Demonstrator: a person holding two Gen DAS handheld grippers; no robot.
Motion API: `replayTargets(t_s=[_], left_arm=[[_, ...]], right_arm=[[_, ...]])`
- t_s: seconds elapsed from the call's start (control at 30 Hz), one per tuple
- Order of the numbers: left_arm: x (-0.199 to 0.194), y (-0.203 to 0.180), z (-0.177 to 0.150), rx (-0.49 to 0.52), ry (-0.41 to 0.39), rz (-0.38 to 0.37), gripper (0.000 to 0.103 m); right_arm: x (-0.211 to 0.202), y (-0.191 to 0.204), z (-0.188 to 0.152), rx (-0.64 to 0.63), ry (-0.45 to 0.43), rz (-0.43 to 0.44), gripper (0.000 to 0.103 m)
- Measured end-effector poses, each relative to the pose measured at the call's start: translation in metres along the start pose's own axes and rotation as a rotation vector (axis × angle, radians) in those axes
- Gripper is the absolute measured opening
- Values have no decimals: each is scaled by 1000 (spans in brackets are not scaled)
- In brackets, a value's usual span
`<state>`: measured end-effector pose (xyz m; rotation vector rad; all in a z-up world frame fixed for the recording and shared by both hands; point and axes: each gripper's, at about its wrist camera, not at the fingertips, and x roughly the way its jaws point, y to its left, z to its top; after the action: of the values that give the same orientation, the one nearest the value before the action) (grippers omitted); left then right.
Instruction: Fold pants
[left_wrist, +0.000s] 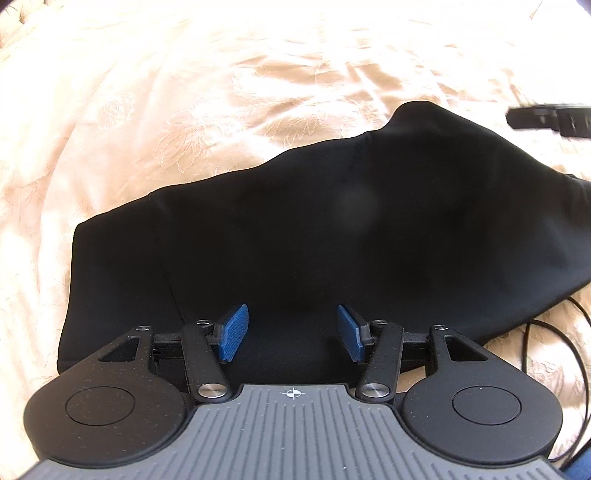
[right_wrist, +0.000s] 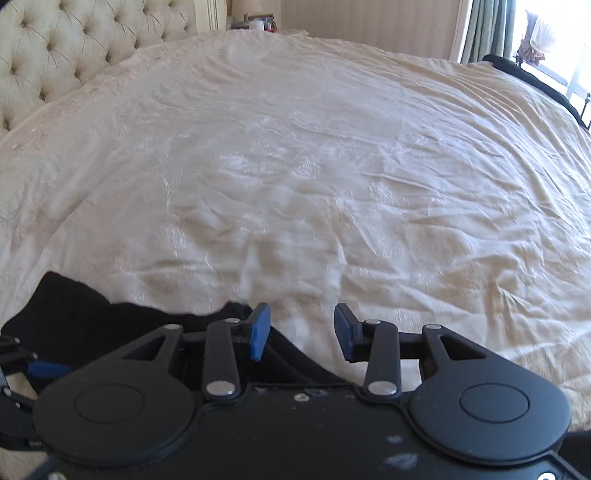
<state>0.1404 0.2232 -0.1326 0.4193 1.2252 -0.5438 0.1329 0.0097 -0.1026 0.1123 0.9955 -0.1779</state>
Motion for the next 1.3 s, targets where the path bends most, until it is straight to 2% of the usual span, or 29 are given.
replayTargets(t_s=[0.1,0.13,0.27,0.4,0.57,0.73,0.87,0.93,1.0,1.07,1.17,1.3], left_arm=[[-5,-4,-3,12,-6,0,52],[-6,-5,-5,14,-8,0,52],[-7,-8,-8,26,-9,7,52],[-12,-11,-10,30,-22,15,52],[-25,-8,-18,-7,-50,35,52],[-40,8,-34,-84,-94,89,52],[-35,35,-47,-195,-70,154,52],[-30,45,-50,-240,-40,130,53],[-20,50,-53,-252,1,107,54],[-17,46,-53,-222,8,116,54],[-19,35,-48,-184,-10,144,54],[-22,22,-44,-196,-43,159,54]], right_arm=[[-6,-11,-30,88,81,26,40],[-7,-14,-37,124,102,35,37],[1,-18,-57,160,147,0,35],[25,-19,-47,151,147,-36,27],[74,-37,-26,221,197,-75,20],[87,-35,-17,181,188,-96,19],[68,-35,-17,177,148,-101,20],[50,-32,-20,180,111,-86,21],[33,-28,-26,190,81,-51,24],[18,-23,-35,197,75,-26,25],[1,-11,-58,180,106,1,25],[-7,-2,-97,142,179,4,25]])
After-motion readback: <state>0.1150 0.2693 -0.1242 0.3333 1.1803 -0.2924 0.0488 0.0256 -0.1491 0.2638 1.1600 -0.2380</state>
